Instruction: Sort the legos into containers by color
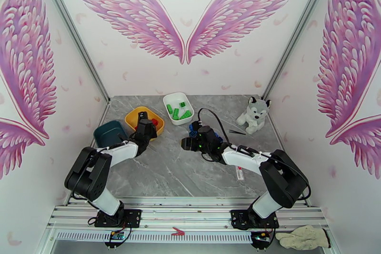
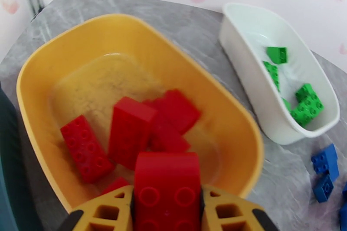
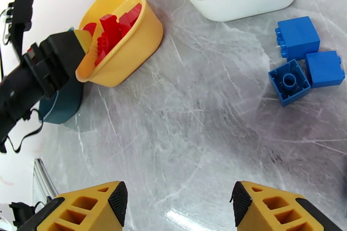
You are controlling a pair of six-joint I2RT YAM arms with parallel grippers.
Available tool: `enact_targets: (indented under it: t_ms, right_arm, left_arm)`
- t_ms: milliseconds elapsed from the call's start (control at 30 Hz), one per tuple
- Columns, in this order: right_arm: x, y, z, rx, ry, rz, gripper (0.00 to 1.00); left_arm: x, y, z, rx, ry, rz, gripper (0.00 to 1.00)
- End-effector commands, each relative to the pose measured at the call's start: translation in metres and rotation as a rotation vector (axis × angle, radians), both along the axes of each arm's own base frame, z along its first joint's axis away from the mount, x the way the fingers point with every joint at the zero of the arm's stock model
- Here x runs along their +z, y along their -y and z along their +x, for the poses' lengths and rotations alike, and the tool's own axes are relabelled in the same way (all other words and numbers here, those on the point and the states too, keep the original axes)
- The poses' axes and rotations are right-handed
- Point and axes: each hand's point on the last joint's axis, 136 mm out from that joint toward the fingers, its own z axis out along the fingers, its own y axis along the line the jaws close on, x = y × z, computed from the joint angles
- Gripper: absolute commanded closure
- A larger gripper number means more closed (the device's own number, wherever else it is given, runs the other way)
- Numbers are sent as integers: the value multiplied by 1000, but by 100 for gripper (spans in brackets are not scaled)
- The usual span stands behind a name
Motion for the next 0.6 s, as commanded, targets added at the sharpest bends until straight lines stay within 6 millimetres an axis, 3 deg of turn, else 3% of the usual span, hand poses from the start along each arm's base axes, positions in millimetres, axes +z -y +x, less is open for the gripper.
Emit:
enact_targets:
  t_ms: [0, 200, 300, 567]
  right_arm:
    - [10, 2, 0, 2, 34, -24, 29]
    - [10, 11, 1, -27, 45, -57, 25]
    - [11, 17, 3, -48, 56, -74, 23]
    - [12, 40, 16, -134, 80, -140, 17]
  left_arm:
    - [-7, -13, 11, 55, -29, -29, 75]
    - [1, -21, 19, 68, -13, -61, 38]
    - [11, -15, 18, 41, 6, -64, 29]
    - [37, 22, 5, -86, 58, -57, 19]
